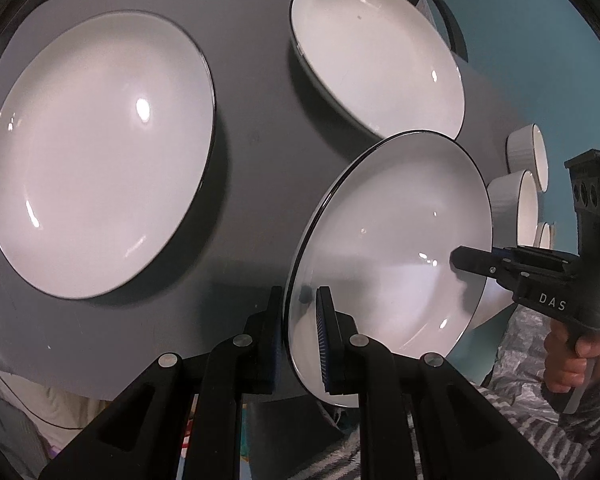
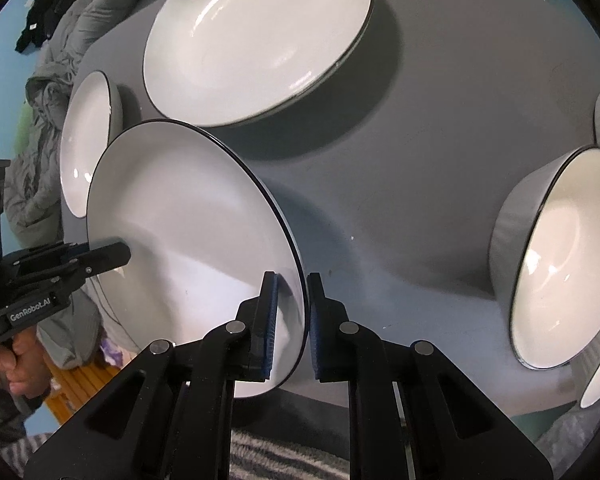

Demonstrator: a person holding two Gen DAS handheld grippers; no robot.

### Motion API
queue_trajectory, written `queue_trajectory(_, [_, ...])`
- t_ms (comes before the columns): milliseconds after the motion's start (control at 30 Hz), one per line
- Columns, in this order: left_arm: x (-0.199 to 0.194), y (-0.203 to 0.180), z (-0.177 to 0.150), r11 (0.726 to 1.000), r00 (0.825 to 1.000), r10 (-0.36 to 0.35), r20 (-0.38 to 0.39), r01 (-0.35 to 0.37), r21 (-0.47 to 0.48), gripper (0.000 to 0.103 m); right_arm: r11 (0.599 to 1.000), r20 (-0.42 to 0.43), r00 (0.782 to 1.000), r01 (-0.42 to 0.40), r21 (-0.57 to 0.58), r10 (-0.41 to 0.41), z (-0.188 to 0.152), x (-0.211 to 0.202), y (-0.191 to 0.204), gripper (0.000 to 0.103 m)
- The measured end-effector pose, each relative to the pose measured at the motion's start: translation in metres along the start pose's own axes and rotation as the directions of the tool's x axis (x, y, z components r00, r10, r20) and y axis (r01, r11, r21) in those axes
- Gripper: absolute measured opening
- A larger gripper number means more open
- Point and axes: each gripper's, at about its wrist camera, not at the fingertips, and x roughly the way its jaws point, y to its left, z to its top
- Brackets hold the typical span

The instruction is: Organize plates and bowls

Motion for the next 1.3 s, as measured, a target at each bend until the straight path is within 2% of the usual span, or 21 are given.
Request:
queue_trajectory(233, [-0.012,-0.011,0.014,1.0,1.0,0.01,0.022,-0.01,0.028,0.014,1.0,0.009,1.0,0.002,-0.02,-0.002,0.015,-0.008,-0.003,0.013])
queue_trajectory(733, [-0.027,-0.018,0.071,1.0,0.998,0.018,0.053,-0.019,0.015,0.014,1.0,0.034,0.999,0.011,-0.024,-0.01,0.051,-0.027,0.003,0.013])
queue_trajectory(1300, [-0.014,-0.024,0.131,0.996,0.996,0.085,0.04,-0.086,0.004,0.014,1.0,0.021,1.0,0.012,-0.019,-0.012,0.108,-0.024,-0.001,0.013])
